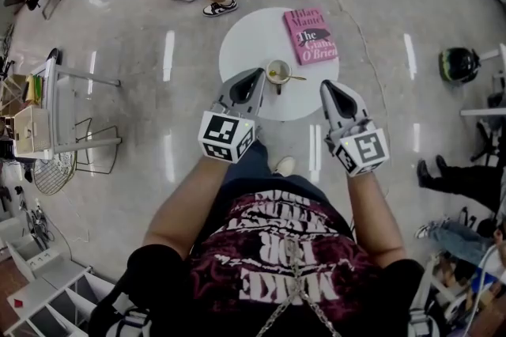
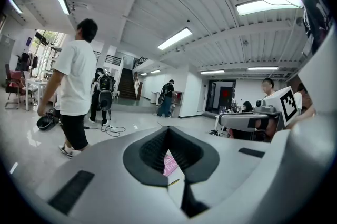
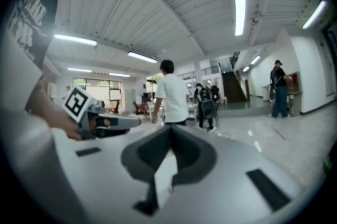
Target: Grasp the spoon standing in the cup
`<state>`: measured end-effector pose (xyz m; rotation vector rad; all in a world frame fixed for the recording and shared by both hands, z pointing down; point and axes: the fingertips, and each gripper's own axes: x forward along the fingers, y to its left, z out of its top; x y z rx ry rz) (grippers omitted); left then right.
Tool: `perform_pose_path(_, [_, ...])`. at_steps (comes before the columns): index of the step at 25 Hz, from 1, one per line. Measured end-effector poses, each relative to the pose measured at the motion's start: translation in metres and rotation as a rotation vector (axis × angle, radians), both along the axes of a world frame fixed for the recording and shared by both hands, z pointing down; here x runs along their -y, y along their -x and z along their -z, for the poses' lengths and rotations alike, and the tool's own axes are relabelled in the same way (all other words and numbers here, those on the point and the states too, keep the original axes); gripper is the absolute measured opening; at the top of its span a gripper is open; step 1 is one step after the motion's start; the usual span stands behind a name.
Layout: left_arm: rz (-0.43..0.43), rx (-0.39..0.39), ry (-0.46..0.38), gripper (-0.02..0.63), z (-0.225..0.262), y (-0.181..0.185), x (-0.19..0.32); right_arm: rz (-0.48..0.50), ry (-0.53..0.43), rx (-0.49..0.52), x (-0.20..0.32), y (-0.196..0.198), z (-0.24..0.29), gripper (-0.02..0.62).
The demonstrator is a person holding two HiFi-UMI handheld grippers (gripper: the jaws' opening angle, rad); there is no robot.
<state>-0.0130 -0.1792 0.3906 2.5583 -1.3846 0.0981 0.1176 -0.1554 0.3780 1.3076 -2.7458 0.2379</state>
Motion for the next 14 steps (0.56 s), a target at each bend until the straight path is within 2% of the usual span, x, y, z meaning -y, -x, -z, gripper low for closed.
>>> perform_pose_path(14, [-0.006, 0.004, 0.002, 0.025, 0.0009, -0.0033, 0.0006, -0.007, 0.004, -0.001, 0.0026, -0.0047, 0.0019, 0.032])
